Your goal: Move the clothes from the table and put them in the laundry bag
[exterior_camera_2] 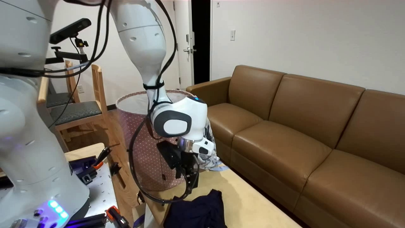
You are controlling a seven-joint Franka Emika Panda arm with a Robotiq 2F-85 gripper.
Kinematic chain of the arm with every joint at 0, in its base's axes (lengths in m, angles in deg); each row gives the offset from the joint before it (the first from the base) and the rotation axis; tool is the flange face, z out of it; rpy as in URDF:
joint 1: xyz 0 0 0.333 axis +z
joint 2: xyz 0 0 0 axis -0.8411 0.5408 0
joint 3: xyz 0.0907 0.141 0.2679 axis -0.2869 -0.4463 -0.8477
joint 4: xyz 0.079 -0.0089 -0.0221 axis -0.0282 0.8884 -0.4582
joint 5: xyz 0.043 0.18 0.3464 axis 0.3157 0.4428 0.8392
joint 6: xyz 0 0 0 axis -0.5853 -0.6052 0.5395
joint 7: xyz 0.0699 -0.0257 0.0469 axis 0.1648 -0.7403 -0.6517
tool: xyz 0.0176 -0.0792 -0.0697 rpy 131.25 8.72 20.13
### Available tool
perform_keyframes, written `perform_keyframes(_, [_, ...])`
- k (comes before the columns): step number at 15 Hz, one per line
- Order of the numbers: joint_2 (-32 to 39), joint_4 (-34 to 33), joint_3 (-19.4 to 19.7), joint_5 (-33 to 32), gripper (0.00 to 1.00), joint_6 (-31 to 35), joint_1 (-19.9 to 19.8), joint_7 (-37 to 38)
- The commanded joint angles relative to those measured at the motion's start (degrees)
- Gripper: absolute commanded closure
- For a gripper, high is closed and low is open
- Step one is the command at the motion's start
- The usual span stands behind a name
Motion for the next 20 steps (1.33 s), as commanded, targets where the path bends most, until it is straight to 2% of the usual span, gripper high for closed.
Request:
perform_keyframes(1, [11.2, -6.2, -0.7, -6.5, 0.0, 2.1, -1.4, 2.2])
perform_keyframes(4, [16.4, -10.0, -0.9, -8.2, 0.0, 1.2, -1.6, 2.5])
perform_keyframes(5, [13.2, -7.3, -0.9, -8.1, 0.0, 1.2, -1.7, 2.3])
perform_keyframes(7, [16.1, -9.4, -1.0, -8.1, 0.0, 1.2, -1.7, 2.3])
perform_keyframes(14, [18.8, -7.4, 0.7, -6.7, 0.0, 18.1, 1.8, 5.9])
perform_keyframes(17, [20.4, -7.7, 1.0, -6.2, 0.0, 21.2, 2.8, 5.8])
perform_keyframes(20, [23.0, -9.3, 1.2, -5.5, 0.0, 20.6, 4.1, 6.2])
